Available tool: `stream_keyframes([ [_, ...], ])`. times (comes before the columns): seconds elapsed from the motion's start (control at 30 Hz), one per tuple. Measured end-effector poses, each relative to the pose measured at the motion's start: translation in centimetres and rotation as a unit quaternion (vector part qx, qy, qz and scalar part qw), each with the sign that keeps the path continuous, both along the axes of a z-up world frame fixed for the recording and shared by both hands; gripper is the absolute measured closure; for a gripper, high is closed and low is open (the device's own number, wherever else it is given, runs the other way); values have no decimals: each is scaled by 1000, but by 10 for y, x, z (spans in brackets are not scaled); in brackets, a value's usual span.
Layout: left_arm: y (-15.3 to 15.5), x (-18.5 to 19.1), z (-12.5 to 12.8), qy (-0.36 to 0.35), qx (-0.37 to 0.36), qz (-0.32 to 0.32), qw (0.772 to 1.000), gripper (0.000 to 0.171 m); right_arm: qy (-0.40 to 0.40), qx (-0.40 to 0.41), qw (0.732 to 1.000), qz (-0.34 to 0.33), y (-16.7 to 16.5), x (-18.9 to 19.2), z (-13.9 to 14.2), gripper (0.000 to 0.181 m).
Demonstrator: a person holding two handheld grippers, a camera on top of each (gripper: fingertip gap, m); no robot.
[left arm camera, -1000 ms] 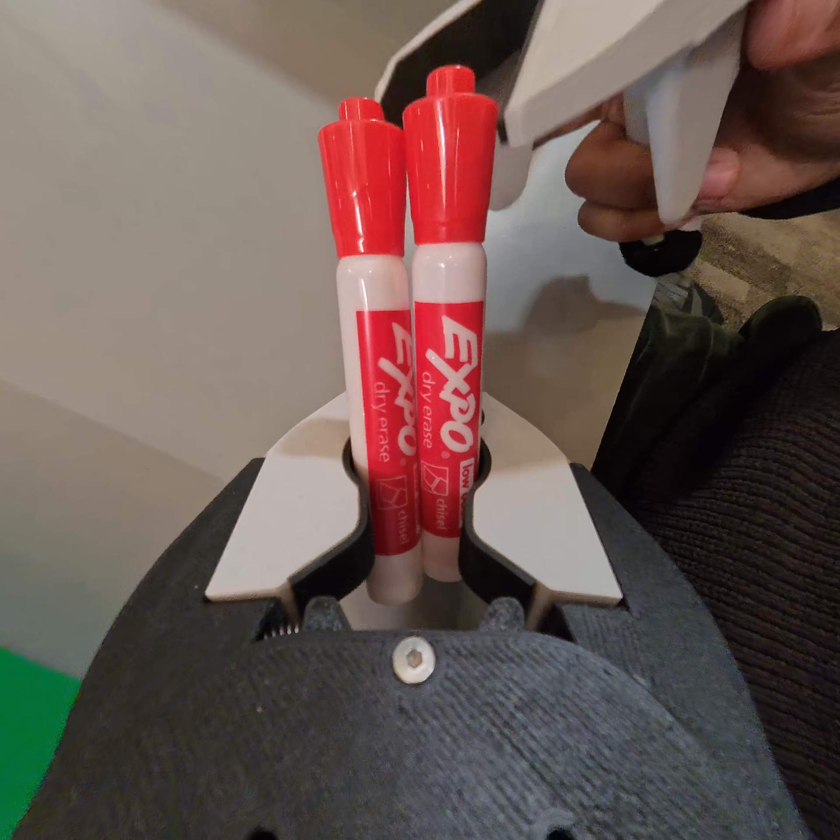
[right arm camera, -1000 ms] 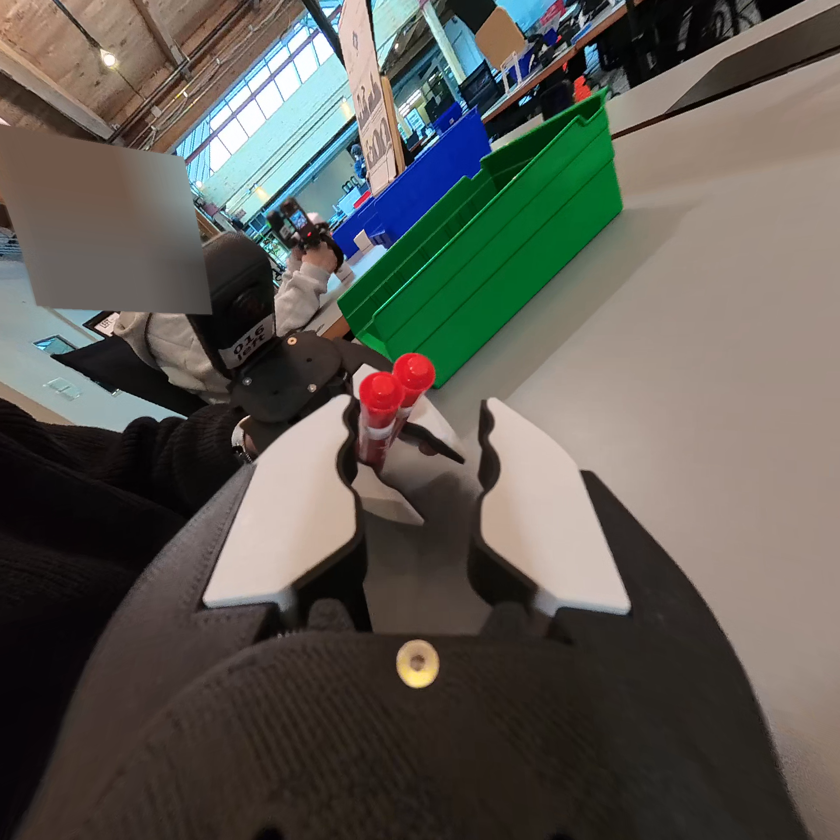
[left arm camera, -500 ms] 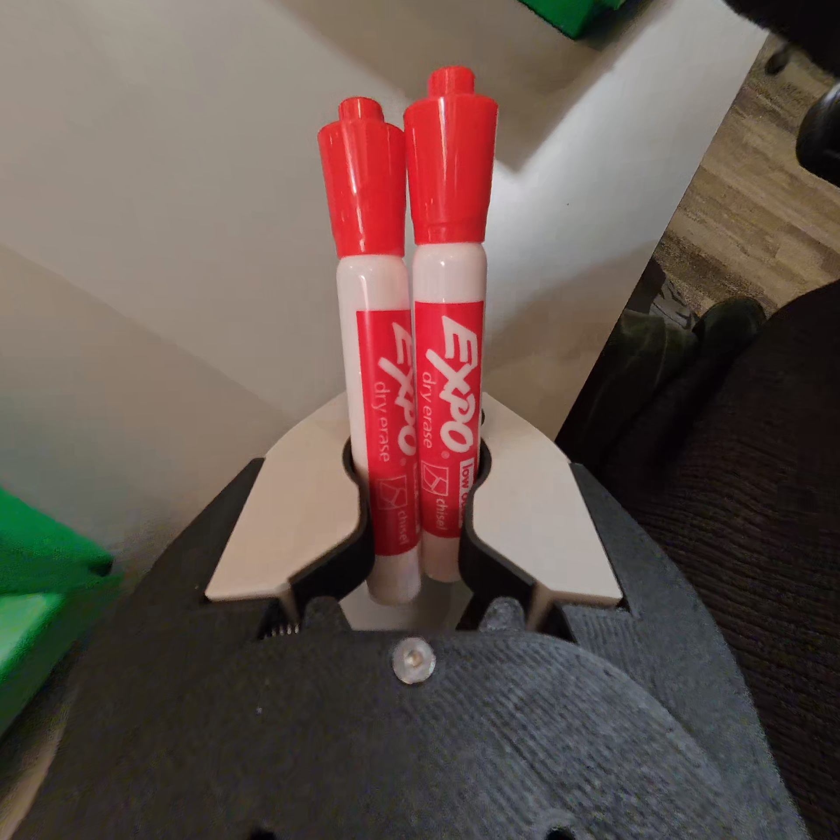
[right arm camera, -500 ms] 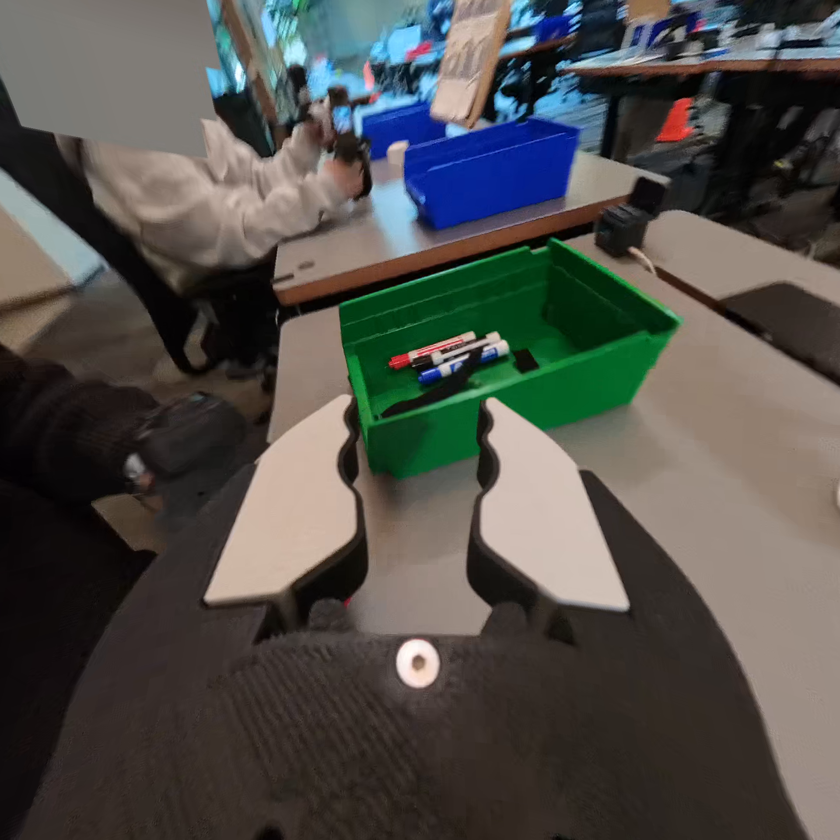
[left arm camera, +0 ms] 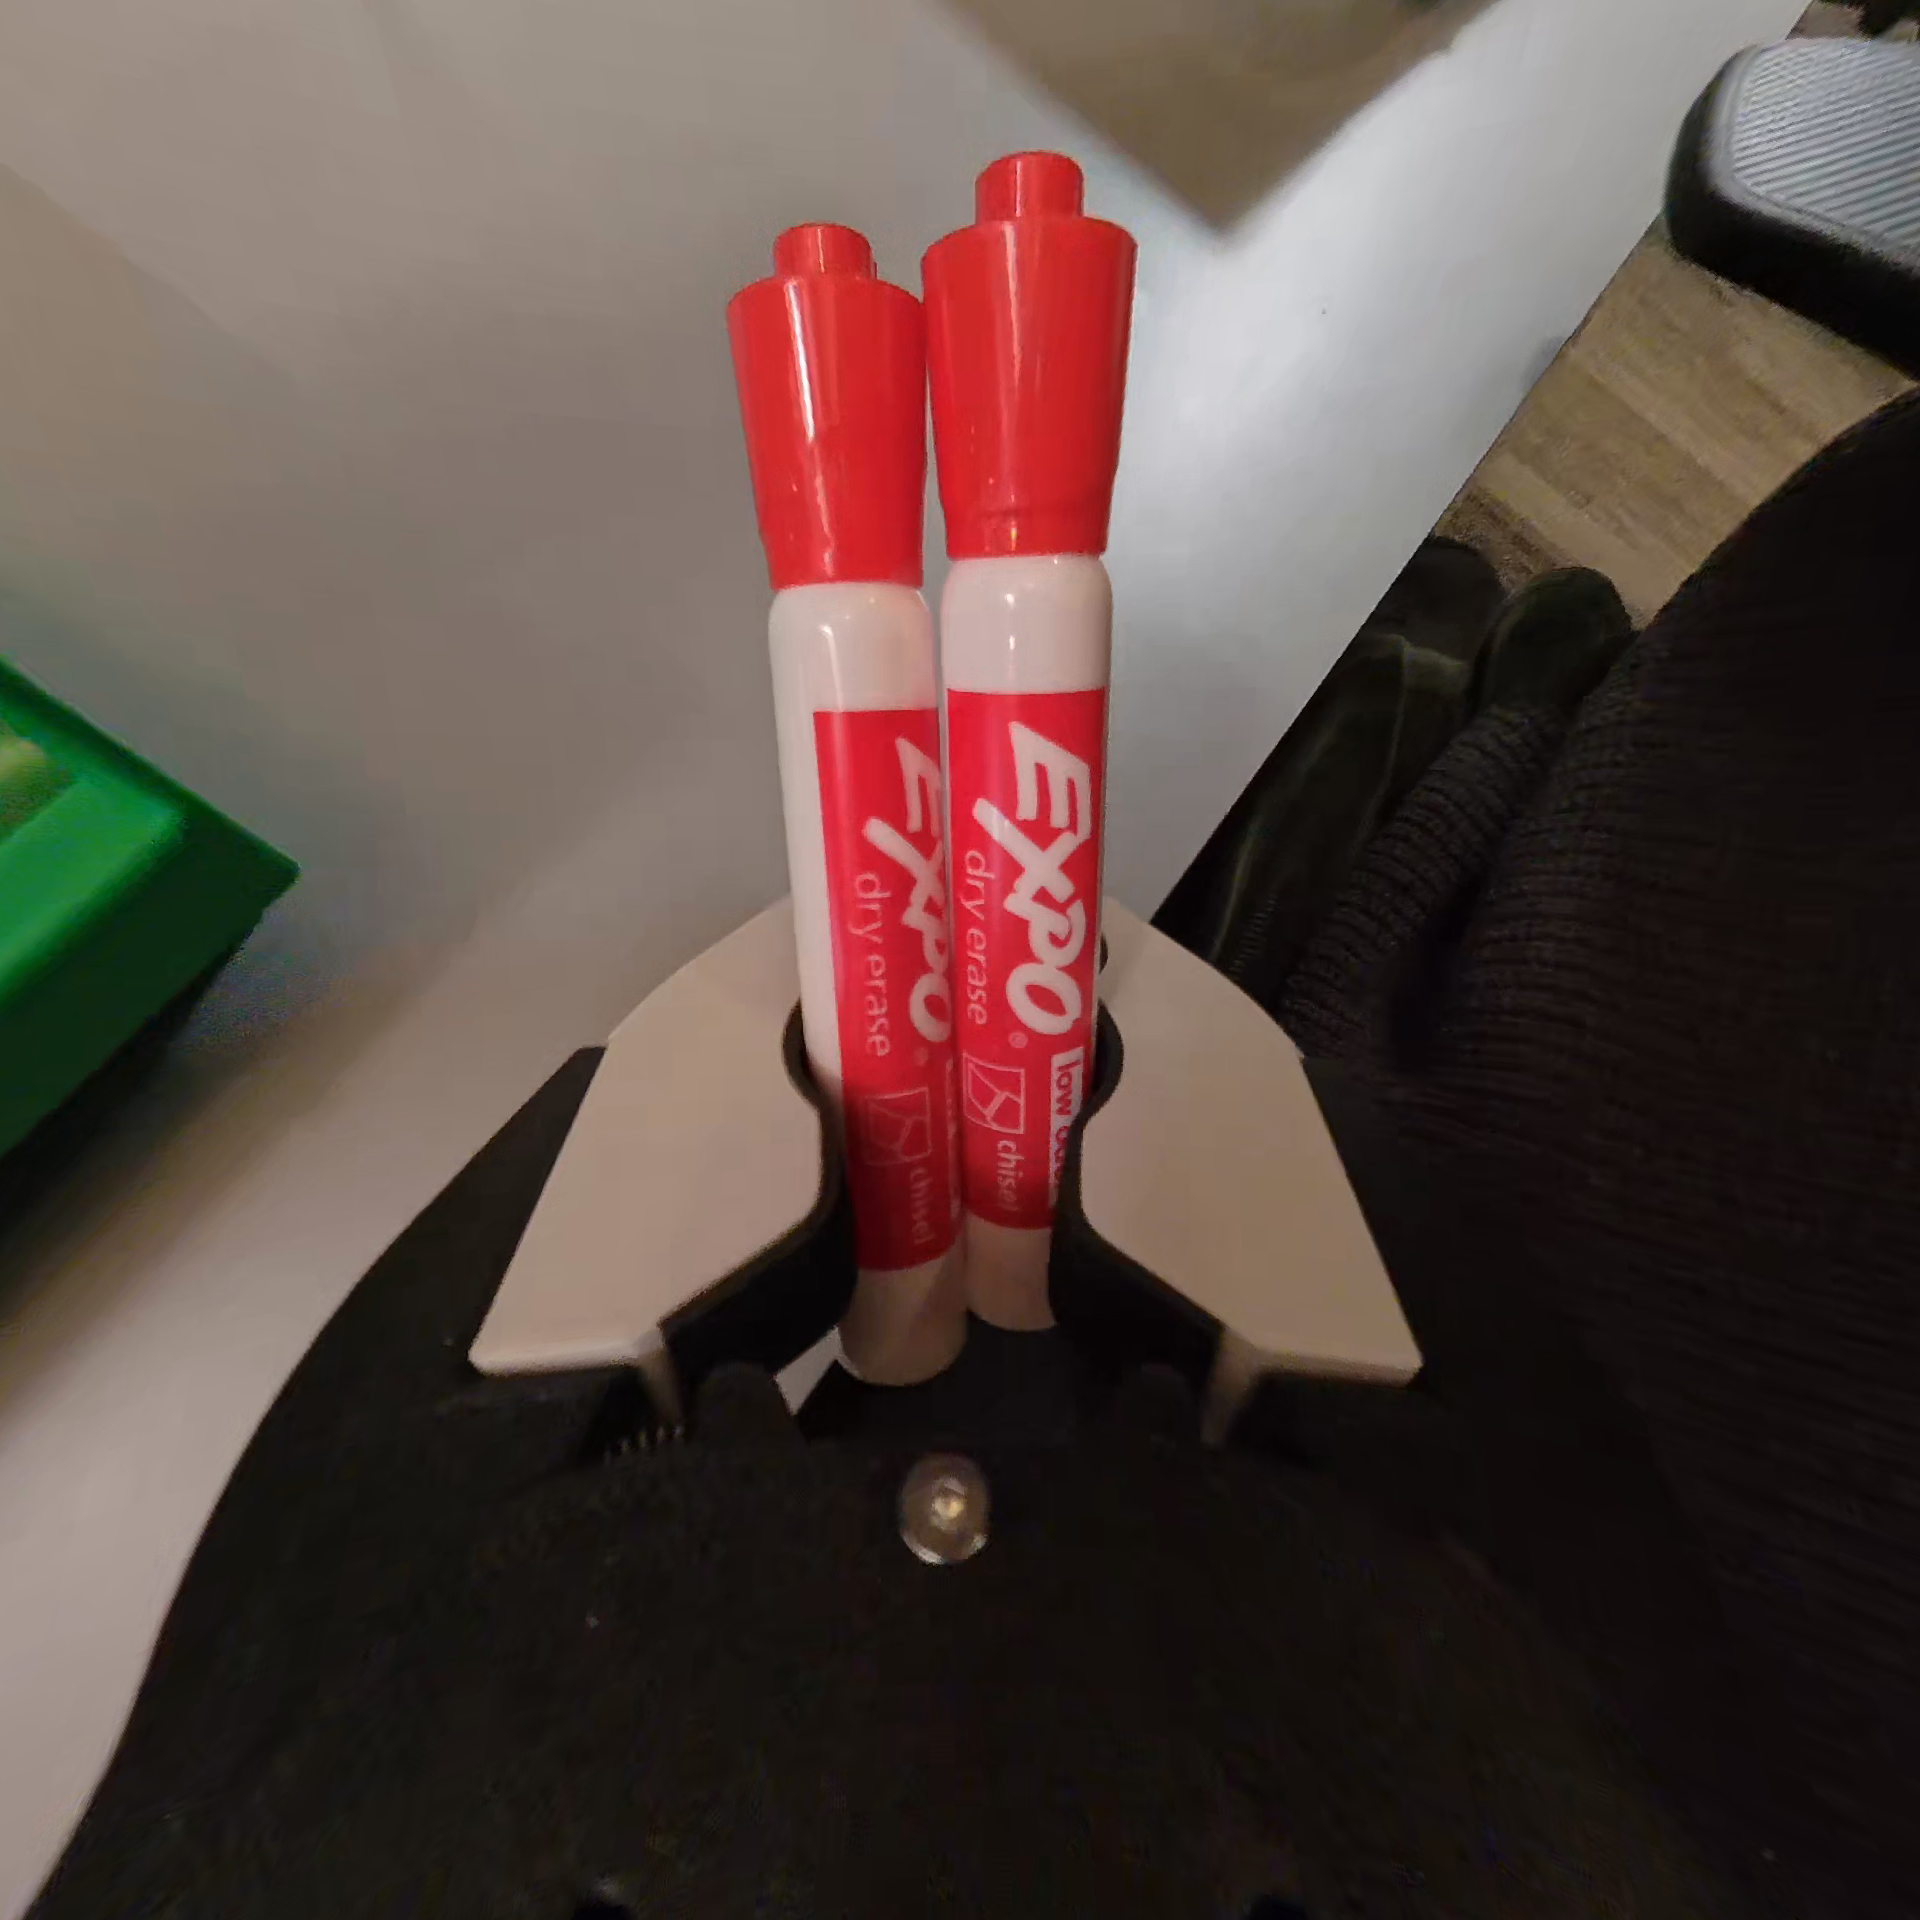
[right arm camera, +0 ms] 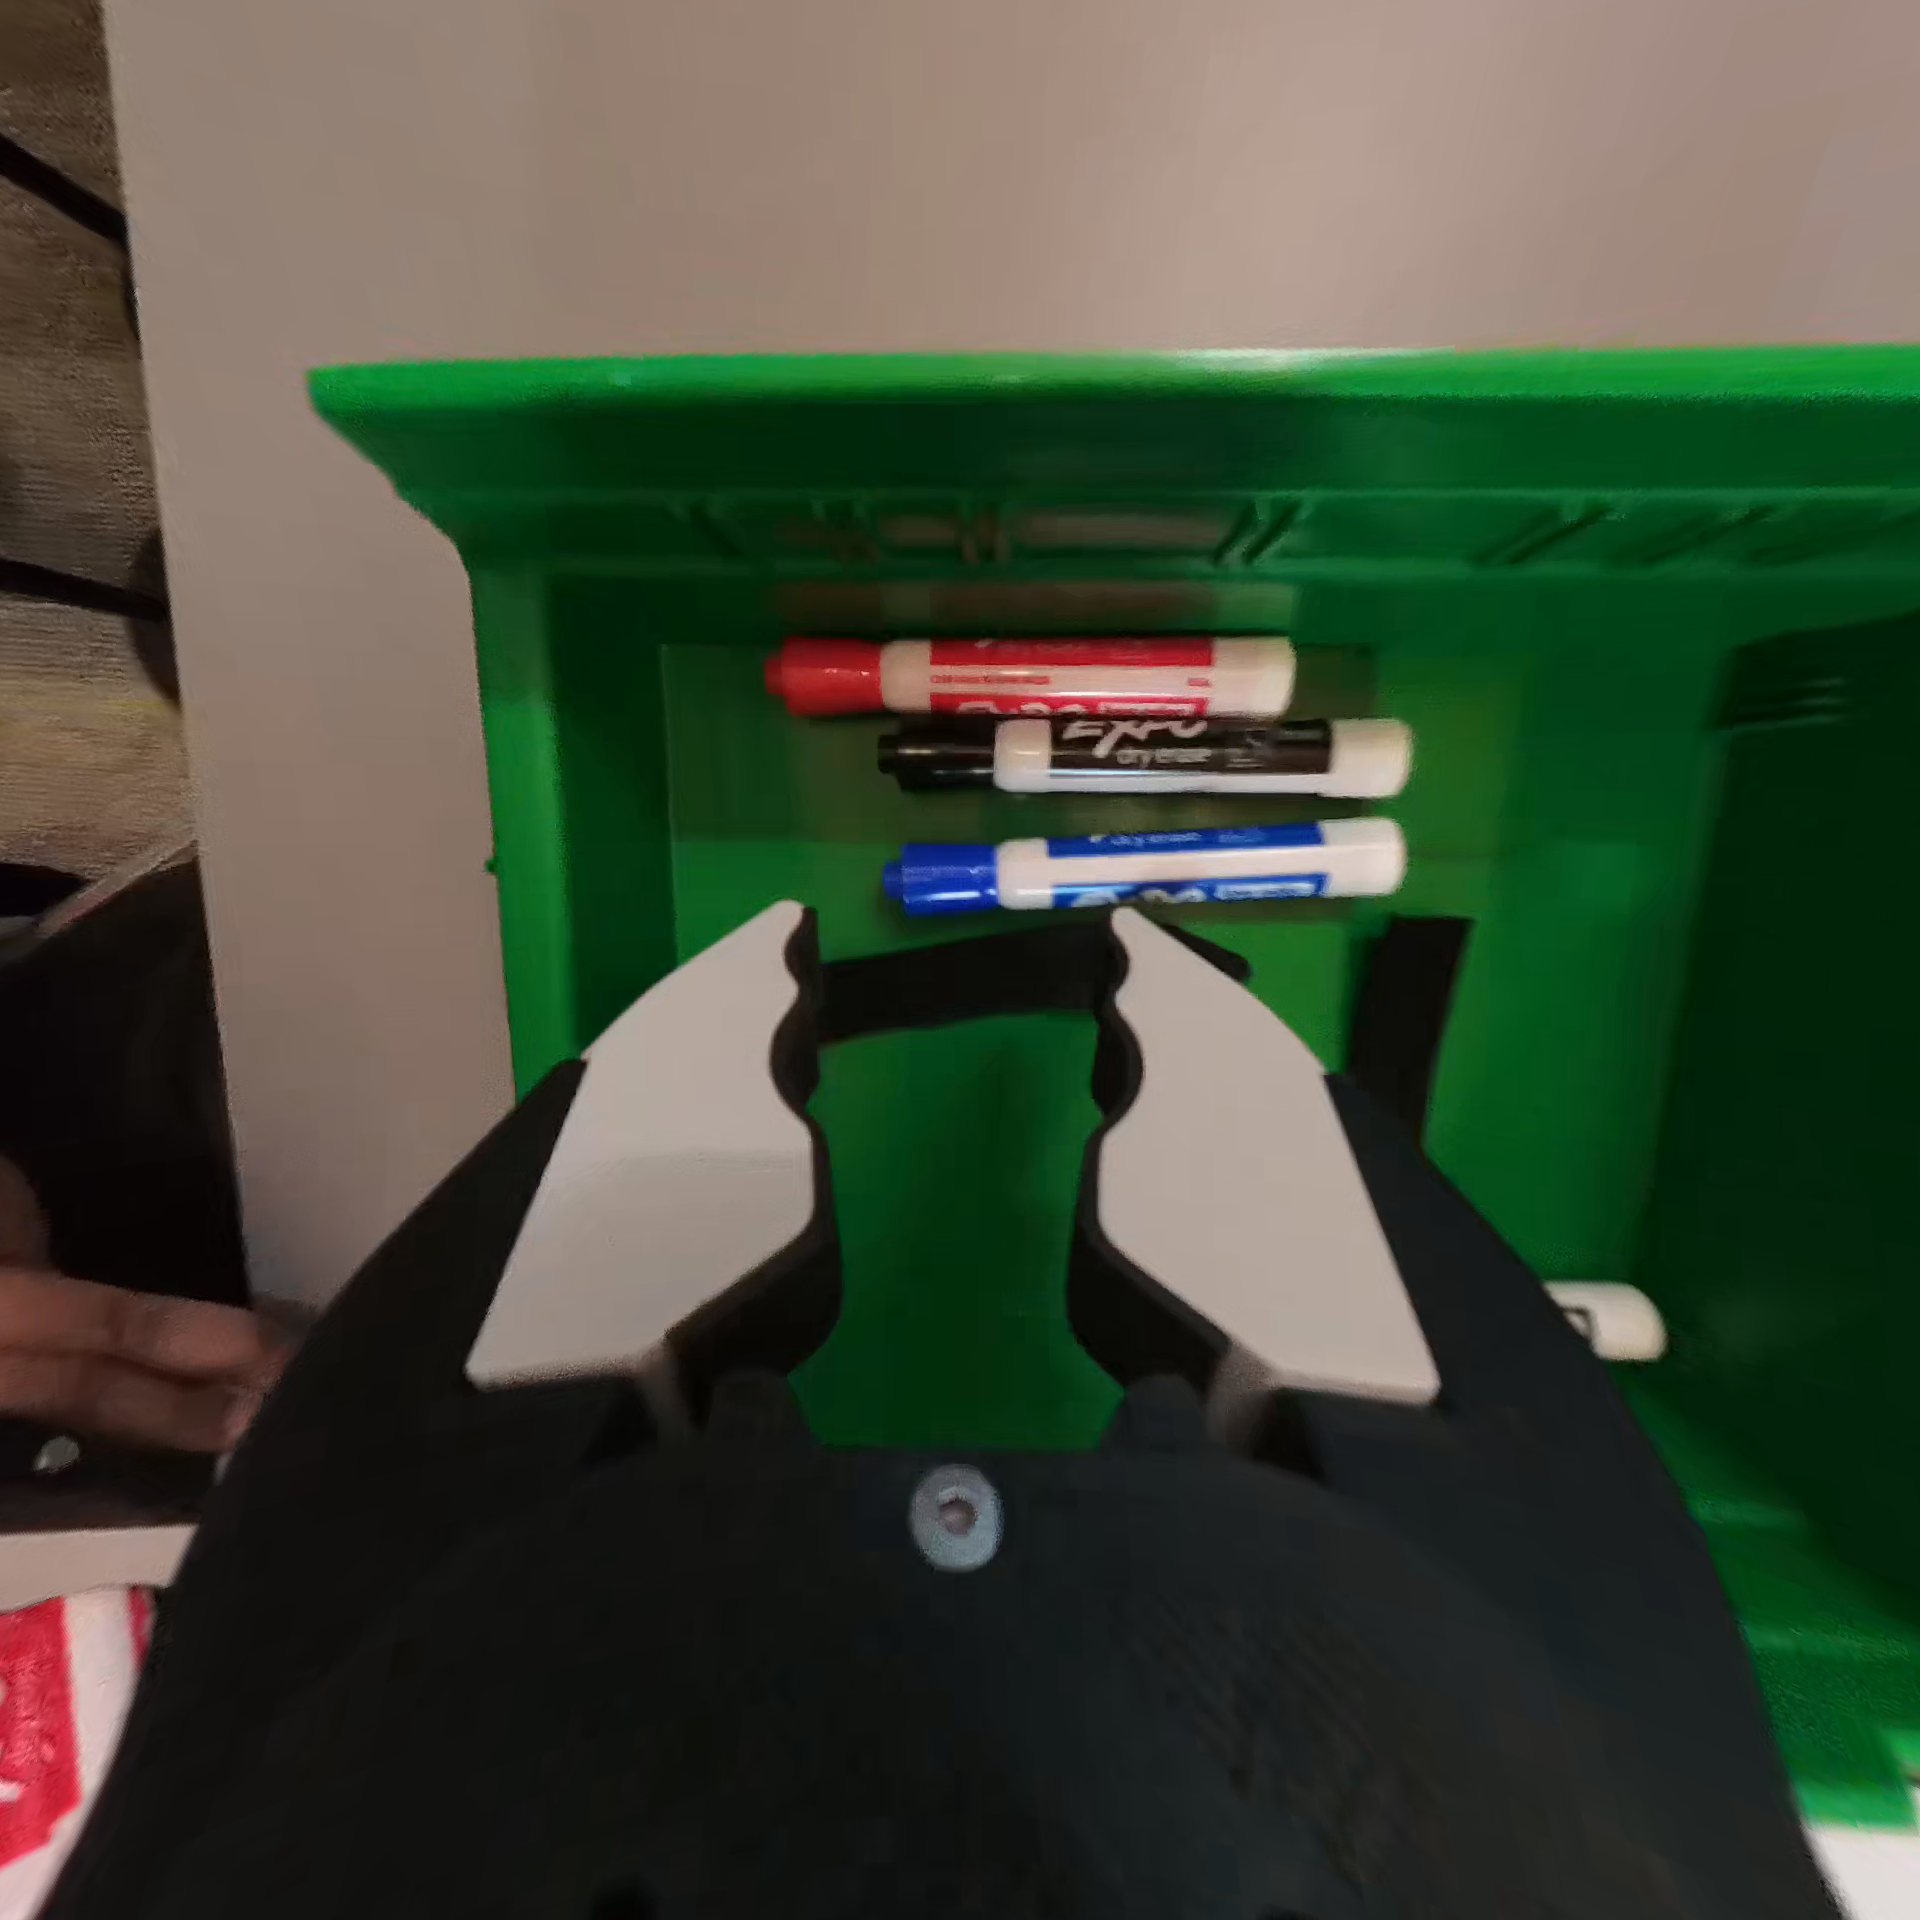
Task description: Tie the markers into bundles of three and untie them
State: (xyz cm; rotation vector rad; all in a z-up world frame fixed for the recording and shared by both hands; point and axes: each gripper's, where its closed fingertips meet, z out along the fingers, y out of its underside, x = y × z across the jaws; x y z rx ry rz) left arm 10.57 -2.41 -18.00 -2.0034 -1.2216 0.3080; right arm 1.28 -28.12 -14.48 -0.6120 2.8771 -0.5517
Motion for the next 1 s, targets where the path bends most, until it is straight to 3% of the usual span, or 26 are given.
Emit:
stream_keyframes([
  [0.17, 3, 9, 5, -6, 34, -7, 999, 129, 32, 93, 995, 4, 0, 3, -42, 132],
  [0.37, 1, 8, 8, 10, 3, -16, 1000, 129, 147, 144, 979, 12, 18, -31, -53, 137],
  [0.6, 6, 10, 9, 5, 8, -23, 1000, 129, 18, 74, 993, -92, -16, -39, -22, 130],
  [0.77, 5, 9, 7, -1, 10, -22, 1000, 129, -103, 116, 978, -137, -18, -19, -26, 126],
  [1.0, 4, 10, 6, -4, 10, -23, 1000, 129, -34, 135, 984, -110, -11, -15, -54, 122],
])
